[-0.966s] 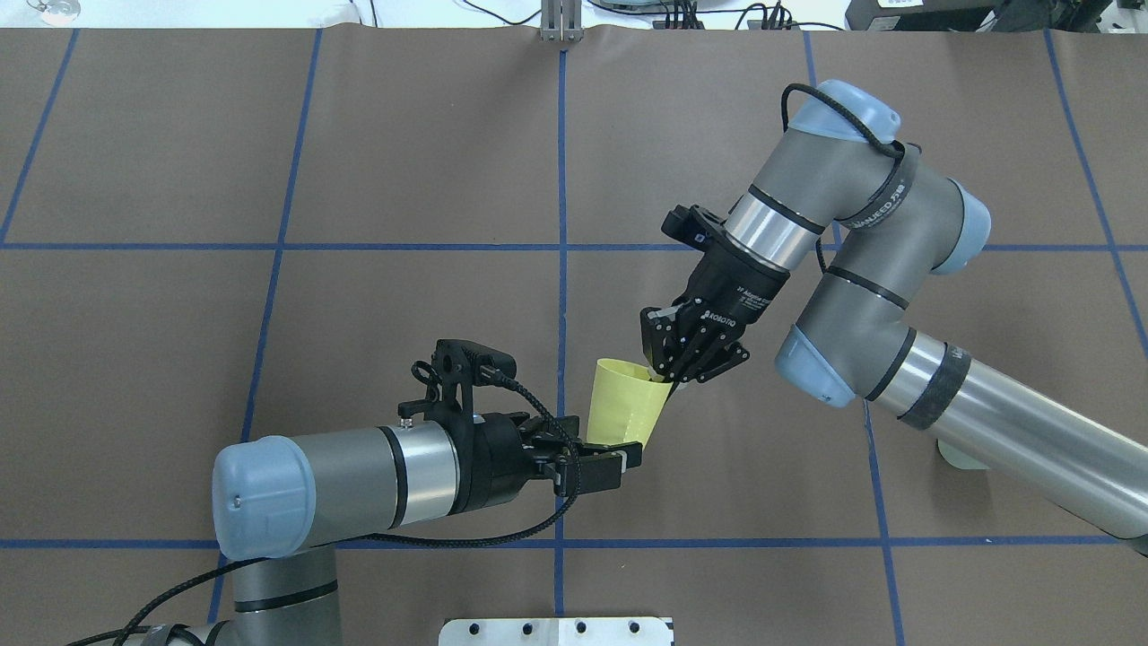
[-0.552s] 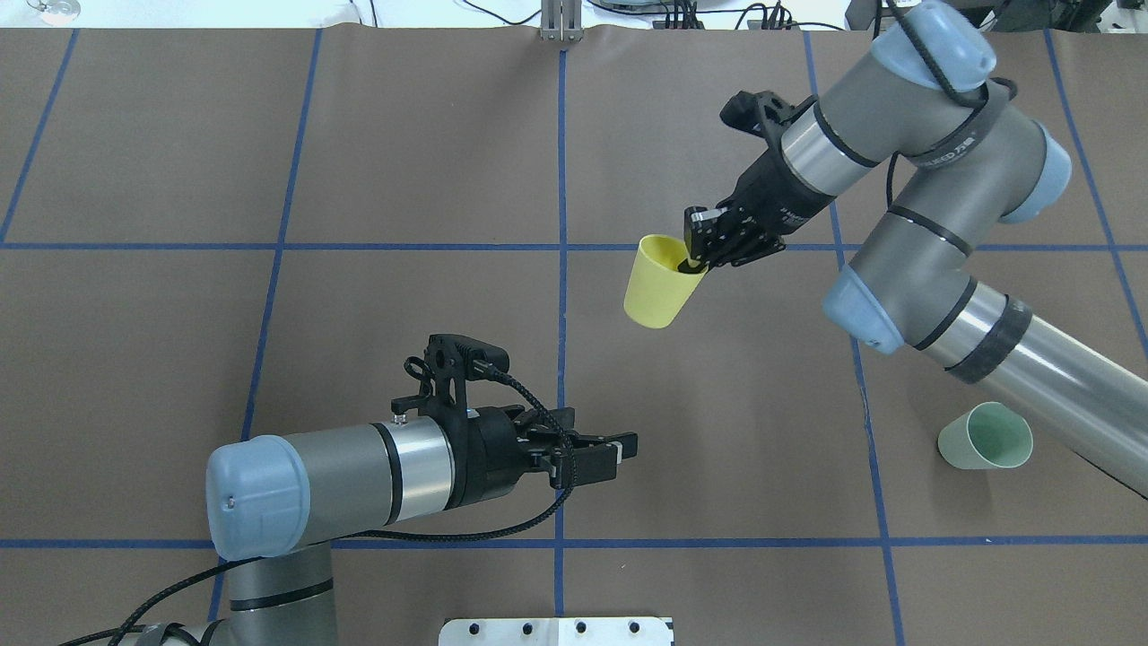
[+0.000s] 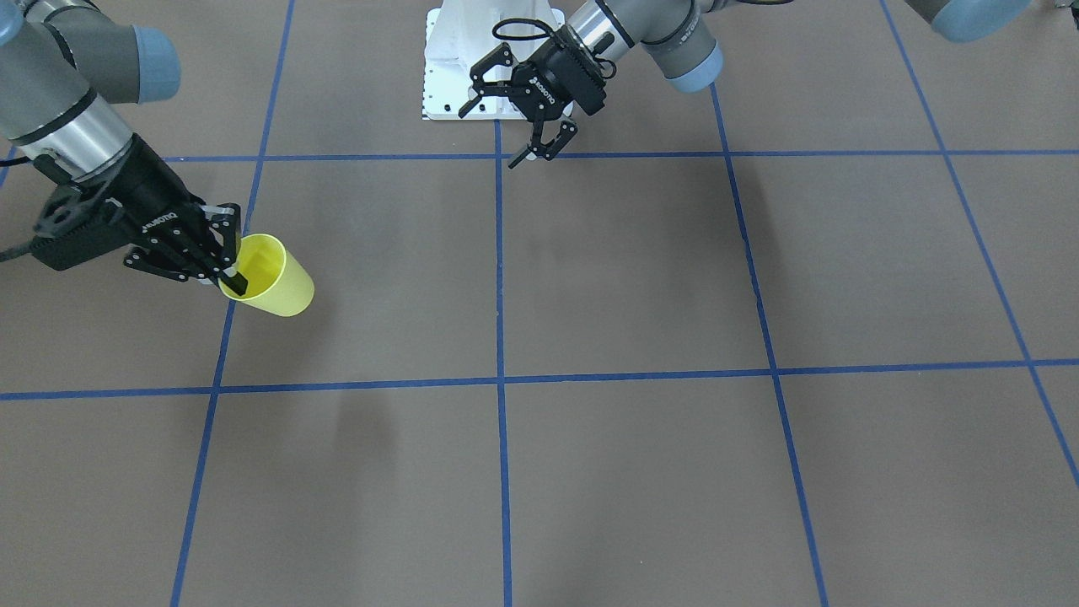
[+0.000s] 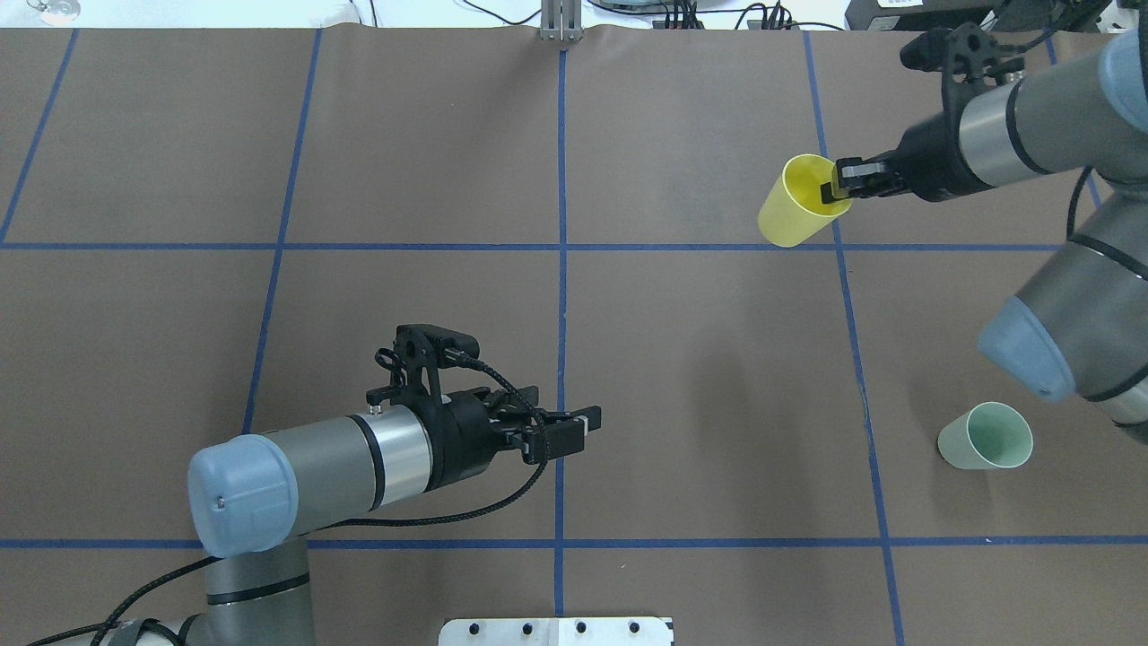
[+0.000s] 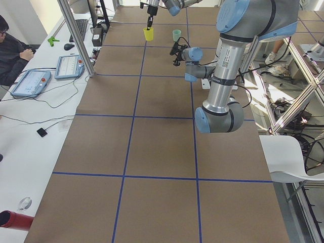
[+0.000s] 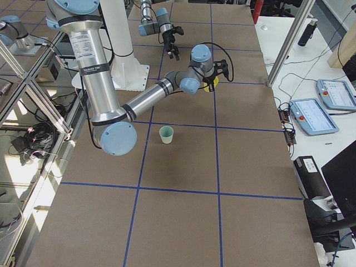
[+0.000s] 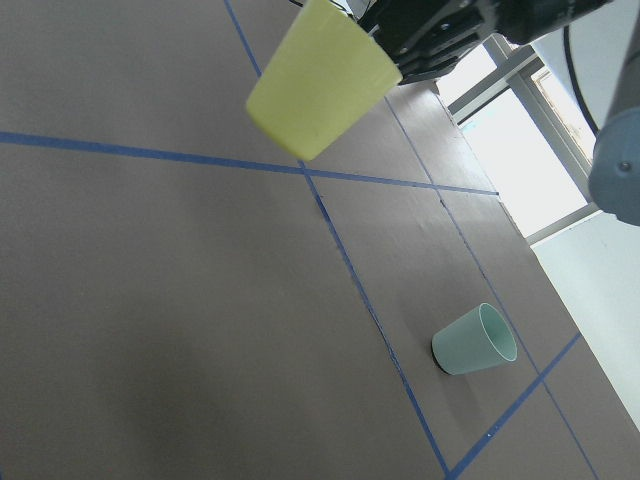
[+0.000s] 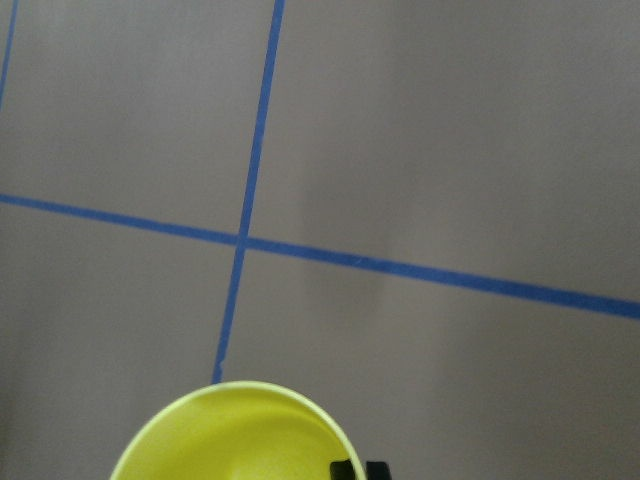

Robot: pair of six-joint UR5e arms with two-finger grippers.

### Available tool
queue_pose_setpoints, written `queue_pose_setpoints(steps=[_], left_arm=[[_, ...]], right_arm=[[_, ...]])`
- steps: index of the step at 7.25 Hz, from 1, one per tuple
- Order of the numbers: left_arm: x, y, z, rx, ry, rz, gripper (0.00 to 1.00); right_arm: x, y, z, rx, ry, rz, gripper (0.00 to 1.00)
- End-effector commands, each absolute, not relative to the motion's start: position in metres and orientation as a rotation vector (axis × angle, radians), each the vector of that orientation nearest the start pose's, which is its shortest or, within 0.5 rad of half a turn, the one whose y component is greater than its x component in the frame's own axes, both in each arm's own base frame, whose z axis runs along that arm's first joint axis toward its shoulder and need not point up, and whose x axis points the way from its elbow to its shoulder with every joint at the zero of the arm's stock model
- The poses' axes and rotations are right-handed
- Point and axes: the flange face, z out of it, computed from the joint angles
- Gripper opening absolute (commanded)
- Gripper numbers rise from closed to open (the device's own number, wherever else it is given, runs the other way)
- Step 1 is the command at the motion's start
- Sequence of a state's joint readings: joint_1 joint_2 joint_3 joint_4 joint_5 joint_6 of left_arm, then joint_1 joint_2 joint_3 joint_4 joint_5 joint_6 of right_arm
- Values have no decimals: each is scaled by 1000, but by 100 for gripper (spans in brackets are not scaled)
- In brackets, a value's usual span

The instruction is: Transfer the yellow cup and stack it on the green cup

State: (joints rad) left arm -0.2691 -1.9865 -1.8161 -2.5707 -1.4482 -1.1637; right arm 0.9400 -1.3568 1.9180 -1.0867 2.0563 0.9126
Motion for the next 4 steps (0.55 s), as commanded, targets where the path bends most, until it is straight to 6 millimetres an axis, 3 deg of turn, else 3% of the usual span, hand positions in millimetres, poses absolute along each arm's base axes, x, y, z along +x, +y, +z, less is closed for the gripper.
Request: queue_pose_setpoints(steps=[1, 3, 4], left_arm=[[476, -334, 229, 655, 1340, -46, 99], [415, -368, 232, 601, 1215, -64, 99], [374, -401, 247, 518, 1139, -76, 99]], right_arm=[[-213, -459, 353, 498, -784, -90, 0], [-188, -426, 344, 418, -677, -87, 0], [-173, -407, 361, 404, -634, -84, 0]])
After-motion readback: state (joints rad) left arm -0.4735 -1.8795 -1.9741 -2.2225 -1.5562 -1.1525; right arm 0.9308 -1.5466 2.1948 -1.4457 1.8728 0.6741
